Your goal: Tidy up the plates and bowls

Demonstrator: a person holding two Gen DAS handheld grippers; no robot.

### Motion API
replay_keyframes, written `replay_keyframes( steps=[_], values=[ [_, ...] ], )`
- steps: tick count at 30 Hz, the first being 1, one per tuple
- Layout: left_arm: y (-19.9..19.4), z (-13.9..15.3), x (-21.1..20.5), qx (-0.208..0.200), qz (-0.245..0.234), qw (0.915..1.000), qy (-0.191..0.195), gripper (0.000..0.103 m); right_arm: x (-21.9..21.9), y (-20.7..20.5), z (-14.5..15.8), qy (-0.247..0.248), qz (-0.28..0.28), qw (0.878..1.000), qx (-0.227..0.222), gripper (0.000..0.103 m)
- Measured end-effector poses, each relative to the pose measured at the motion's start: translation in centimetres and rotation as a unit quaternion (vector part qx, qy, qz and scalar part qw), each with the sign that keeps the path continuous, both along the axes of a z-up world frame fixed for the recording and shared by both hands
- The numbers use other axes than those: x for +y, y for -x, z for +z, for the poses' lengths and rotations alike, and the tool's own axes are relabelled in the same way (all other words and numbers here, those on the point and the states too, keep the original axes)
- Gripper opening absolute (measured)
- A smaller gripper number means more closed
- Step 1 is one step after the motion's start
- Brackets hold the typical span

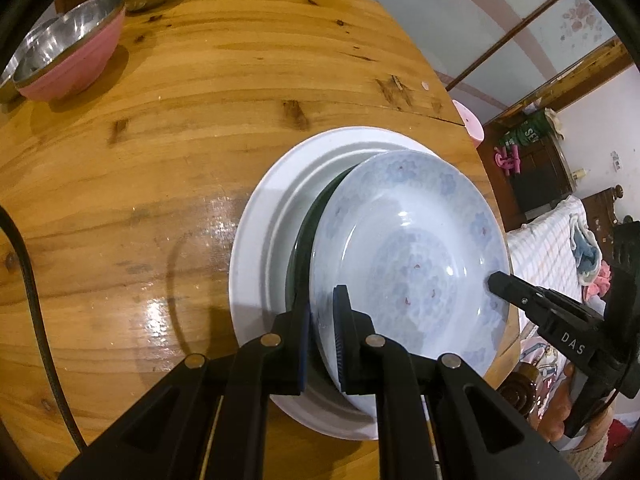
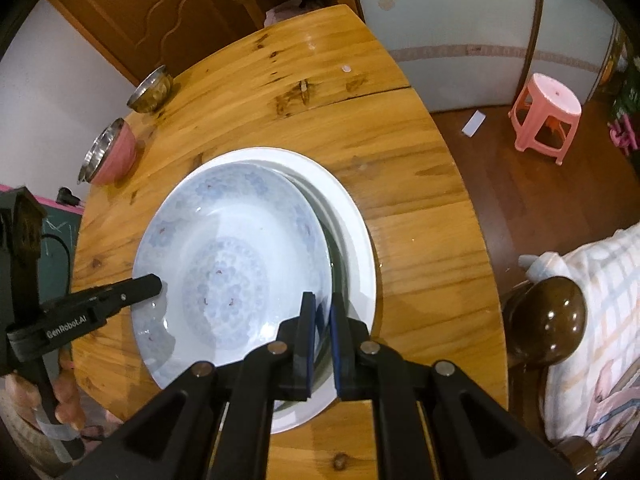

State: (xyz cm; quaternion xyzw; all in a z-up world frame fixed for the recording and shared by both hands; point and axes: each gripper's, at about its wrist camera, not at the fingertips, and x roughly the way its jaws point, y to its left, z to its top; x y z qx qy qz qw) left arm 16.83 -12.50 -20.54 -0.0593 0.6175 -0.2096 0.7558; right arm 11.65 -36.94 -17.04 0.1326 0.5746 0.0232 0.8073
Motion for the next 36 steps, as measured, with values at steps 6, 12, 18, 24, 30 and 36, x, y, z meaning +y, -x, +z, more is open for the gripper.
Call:
replay_keyframes(
  steps=[6, 12, 18, 24, 30, 36],
  values=[
    [-0.1, 0.9, 0.5, -0.020, 0.001, 0.9998, -0.003, 0.008, 1.1, 0.0, 0.2, 0.042, 0.022, 0.999, -0.010, 0.009],
    [-0.1, 2.4, 0.9, -0.046, 0.002, 0.9990, -0.001, 0.008, 2.9, 0.1, 0.3, 0.098, 0.052, 0.994, -0.016, 0.014],
    [0.2, 3.8, 0.8, -0.070, -0.003, 0.9975, -0.009, 0.023, 3.1, 0.4, 0.5, 0.105, 0.053, 0.993, -0.014, 0.016],
    [0.8, 4.6, 0.8, -0.081, -0.006, 0.9967, -0.010, 0.038, 3.1, 1.1, 1.7, 0.102, 0.048, 0.993, -0.026, 0.016],
    [1.9, 5.1, 1.6, -0.084, -0.004, 0.9964, -0.008, 0.054, 4.0, 2.3, 3.8, 0.093, 0.047, 0.993, -0.051, 0.016],
    [3.5, 6.2, 2.9, -0.093, -0.004, 0.9956, -0.013, 0.067, 6.0, 3.6, 5.0, 0.081, 0.061, 0.993, -0.062, 0.016]
  ],
)
